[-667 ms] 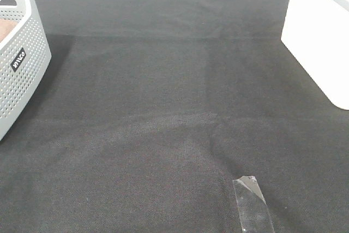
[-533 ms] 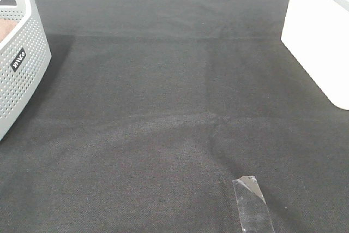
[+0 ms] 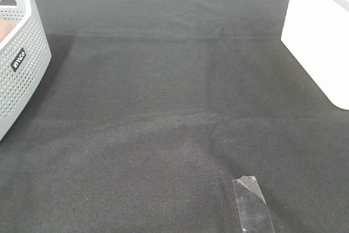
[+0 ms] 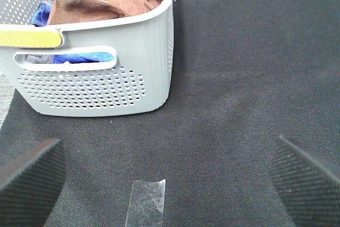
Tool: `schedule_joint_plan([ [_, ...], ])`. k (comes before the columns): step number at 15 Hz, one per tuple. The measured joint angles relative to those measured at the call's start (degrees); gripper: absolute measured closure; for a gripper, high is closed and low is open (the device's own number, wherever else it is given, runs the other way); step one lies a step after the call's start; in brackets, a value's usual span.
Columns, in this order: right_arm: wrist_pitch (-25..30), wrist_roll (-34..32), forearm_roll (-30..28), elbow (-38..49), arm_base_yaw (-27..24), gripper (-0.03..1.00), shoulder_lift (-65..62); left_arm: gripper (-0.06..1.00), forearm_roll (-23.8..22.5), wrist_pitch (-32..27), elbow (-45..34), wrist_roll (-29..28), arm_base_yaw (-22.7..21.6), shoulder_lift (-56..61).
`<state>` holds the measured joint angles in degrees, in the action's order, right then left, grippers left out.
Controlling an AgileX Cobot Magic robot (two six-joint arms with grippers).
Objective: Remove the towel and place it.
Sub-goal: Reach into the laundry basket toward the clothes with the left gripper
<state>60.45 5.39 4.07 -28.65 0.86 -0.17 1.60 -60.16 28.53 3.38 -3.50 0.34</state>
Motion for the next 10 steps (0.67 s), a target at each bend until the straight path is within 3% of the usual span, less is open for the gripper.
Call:
schedule_joint_plan([
  [2,0.0,0.0,0.0,0.0,0.0,0.3,0.0,-0.05,-0.6,0.0,0.5,0.7,0.0,0.0],
  [4,0.0,0.0,0.0,0.0,0.0,0.3,0.0,-0.05,-3.2,-0.2,6.8,7.1,0.0,-4.2],
  [6,0.0,0.0,0.0,0.0,0.0,0.3,0.0,-0.05,-5.7,-1.9,15.9,21.9,0.0,-16.3],
  [7,0.0,0.0,0.0,0.0,0.0,0.3,0.0,-0.05,-7.6,-3.1,21.9,33.6,0.3,-26.2],
  [8,0.0,0.0,0.0,0.0,0.0,0.3,0.0,-0.05,-7.6,-3.1,21.9,33.6,0.3,-26.2],
  [10,0.0,0.0,0.0,0.0,0.0,0.3,0.0,-0.05,-10.6,-3.4,30.9,44.5,0.5,-40.2],
])
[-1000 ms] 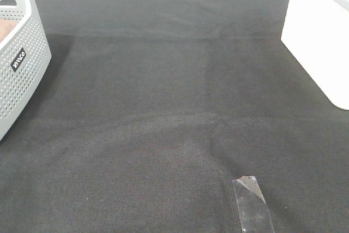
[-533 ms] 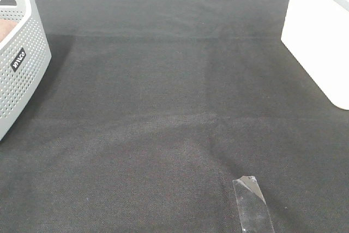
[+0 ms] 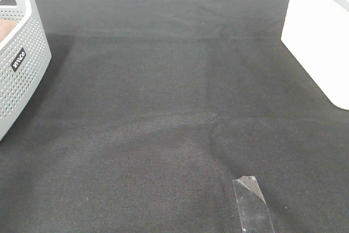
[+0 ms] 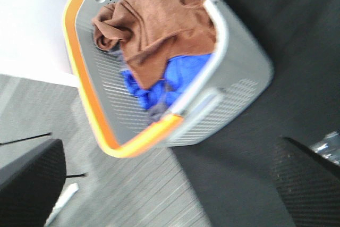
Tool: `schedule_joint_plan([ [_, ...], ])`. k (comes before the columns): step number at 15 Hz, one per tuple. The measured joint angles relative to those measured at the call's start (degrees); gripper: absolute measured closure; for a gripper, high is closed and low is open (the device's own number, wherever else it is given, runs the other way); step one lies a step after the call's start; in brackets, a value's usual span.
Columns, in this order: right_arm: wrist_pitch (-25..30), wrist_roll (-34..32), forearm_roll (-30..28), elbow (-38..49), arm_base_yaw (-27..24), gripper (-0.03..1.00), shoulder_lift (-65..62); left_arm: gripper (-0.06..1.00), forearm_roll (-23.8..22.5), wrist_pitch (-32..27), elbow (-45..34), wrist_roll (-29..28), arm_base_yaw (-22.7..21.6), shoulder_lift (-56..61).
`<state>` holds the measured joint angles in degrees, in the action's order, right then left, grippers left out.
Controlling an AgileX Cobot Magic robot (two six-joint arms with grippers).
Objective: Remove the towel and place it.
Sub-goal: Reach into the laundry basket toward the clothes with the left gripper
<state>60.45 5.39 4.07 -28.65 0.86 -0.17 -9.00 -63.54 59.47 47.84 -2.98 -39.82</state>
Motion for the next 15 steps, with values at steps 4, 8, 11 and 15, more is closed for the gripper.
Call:
schedule_joint_plan([
  [4,0.0,0.0,0.0,0.0,0.0,0.3,0.0,-0.05,-7.4,-1.2,19.2,6.3,-0.1,-31.7],
  [8,0.0,0.0,0.0,0.0,0.0,0.3,0.0,-0.05,-8.4,-1.0,33.3,10.2,-4.4,-59.2],
  [11,0.0,0.0,0.0,0.0,0.0,0.3,0.0,-0.05,-8.6,-0.6,42.0,13.8,-7.2,-76.1],
  [15,0.0,0.0,0.0,0.0,0.0,0.3,0.0,-0.05,-8.6,0.7,46.7,16.2,-7.2,-84.9],
])
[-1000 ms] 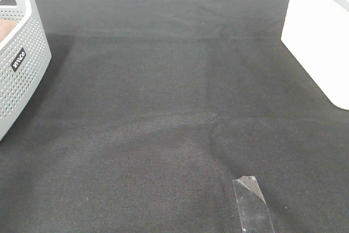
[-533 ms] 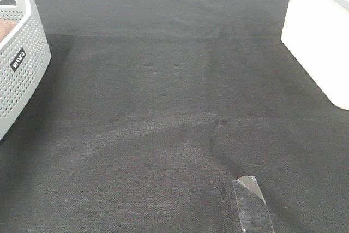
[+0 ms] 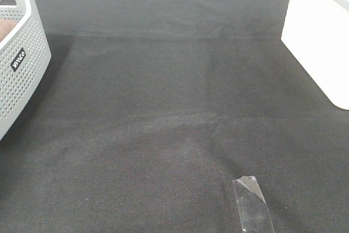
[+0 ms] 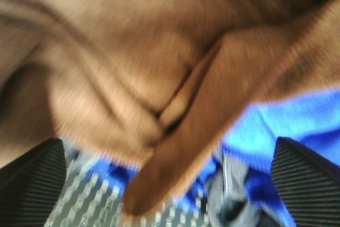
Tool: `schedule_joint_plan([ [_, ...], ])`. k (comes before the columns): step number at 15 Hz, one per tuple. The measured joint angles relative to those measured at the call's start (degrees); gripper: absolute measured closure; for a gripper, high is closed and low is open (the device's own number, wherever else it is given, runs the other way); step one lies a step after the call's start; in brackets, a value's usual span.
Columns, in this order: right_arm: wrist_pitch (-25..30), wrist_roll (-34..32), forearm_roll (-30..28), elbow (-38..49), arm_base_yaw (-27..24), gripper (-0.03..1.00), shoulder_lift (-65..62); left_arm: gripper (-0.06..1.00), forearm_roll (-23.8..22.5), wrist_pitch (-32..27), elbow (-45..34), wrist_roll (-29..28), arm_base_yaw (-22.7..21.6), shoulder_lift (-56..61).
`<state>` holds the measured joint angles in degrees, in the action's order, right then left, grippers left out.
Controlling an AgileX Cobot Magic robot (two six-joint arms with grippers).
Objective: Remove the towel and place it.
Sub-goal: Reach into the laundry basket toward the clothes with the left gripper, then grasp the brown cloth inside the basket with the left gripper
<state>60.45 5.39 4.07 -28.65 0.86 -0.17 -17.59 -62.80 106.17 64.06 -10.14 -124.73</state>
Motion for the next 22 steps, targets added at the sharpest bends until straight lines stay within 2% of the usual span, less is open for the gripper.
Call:
schedule_joint_plan([
  [2,0.0,0.0,0.0,0.0,0.0,0.3,0.0,-0.04,-0.1,-0.2,0.0,0.9,0.0,-1.9],
  [4,0.0,0.0,0.0,0.0,0.0,0.3,0.0,0.04,-0.3,-0.7,0.0,1.0,0.0,-2.5],
  [5,0.0,0.0,0.0,0.0,0.0,0.3,0.0,0.19,-0.6,-1.3,0.0,1.0,0.0,-2.5],
  [7,0.0,0.0,0.0,0.0,0.0,0.3,0.0,0.64,-1.7,-1.6,0.2,-0.3,0.0,-2.5],
  [8,0.0,0.0,0.0,0.0,0.0,0.3,0.0,0.83,-1.9,-1.7,0.3,-1.2,0.0,-2.5],
  [9,0.0,0.0,0.0,0.0,0.0,0.3,0.0,0.94,-2.0,-3.2,0.3,-1.8,0.0,-2.5],
  [12,0.0,0.0,0.0,0.0,0.0,0.3,0.0,0.94,-2.0,-6.2,0.3,-2.3,0.0,-2.4],
  [16,0.0,0.0,0.0,0.0,0.0,0.3,0.0,0.94,-0.3,-6.5,3.6,-11.3,0.0,1.1],
  [17,0.0,0.0,0.0,0.0,0.0,0.3,0.0,0.94,1.7,-6.5,5.0,-14.9,0.0,3.0],
  [19,0.0,0.0,0.0,0.0,0.0,0.3,0.0,0.94,8.8,-6.5,6.8,-19.9,0.0,8.4],
  [22,0.0,0.0,0.0,0.0,0.0,0.3,0.0,0.94,19.3,-6.6,6.9,-22.1,0.2,17.1],
])
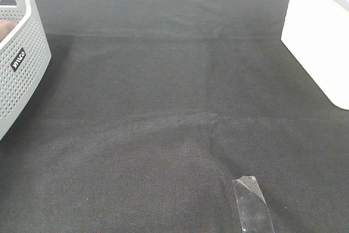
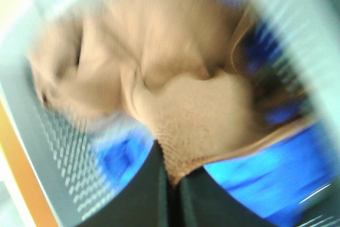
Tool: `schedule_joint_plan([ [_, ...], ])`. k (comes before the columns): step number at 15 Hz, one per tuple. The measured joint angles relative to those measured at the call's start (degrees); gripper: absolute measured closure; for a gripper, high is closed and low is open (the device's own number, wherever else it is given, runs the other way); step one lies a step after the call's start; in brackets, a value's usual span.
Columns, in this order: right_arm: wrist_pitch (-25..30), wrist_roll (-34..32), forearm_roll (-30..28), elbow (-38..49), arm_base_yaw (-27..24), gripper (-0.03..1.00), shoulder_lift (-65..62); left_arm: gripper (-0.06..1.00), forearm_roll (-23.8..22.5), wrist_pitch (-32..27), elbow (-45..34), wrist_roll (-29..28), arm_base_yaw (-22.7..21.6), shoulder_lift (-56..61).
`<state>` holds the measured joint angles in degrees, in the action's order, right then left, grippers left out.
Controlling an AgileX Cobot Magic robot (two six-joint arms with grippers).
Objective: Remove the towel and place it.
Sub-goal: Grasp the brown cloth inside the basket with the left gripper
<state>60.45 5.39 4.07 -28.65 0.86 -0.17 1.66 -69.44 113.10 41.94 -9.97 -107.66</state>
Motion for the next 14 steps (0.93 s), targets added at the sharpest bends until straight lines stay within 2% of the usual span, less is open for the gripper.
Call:
schedule_joint_plan([
  [3,0.0,0.0,0.0,0.0,0.0,0.3,0.0,0.94,1.3,-0.1,0.0,-0.3,4.4,8.4],
  [6,0.0,0.0,0.9,0.0,0.0,0.3,0.0,0.94,1.2,-0.1,0.0,-1.3,12.0,15.8],
  [7,-0.5,0.0,1.8,-0.2,0.0,0.3,0.7,0.94,1.2,-0.2,0.0,-1.9,16.6,18.4],
  [9,-2.6,1.0,5.1,-0.8,0.0,0.3,2.8,0.94,1.2,-0.2,0.0,-2.7,20.6,20.1],
  [10,-5.4,3.8,9.2,-0.9,0.0,0.3,4.8,0.94,1.1,-0.2,0.1,-3.7,23.0,20.6],
  [11,-10.2,12.0,17.1,-0.9,0.0,0.3,9.7,0.94,0.7,-0.3,0.1,-5.7,26.2,20.8],
  [13,-15.5,29.4,30.0,-0.9,0.0,0.3,17.2,0.94,0.3,-0.5,0.1,-7.3,30.8,20.8],
  [14,-16.6,34.5,33.4,-0.9,0.0,0.3,19.6,0.94,0.3,-0.5,0.1,-7.3,31.7,20.8],
])
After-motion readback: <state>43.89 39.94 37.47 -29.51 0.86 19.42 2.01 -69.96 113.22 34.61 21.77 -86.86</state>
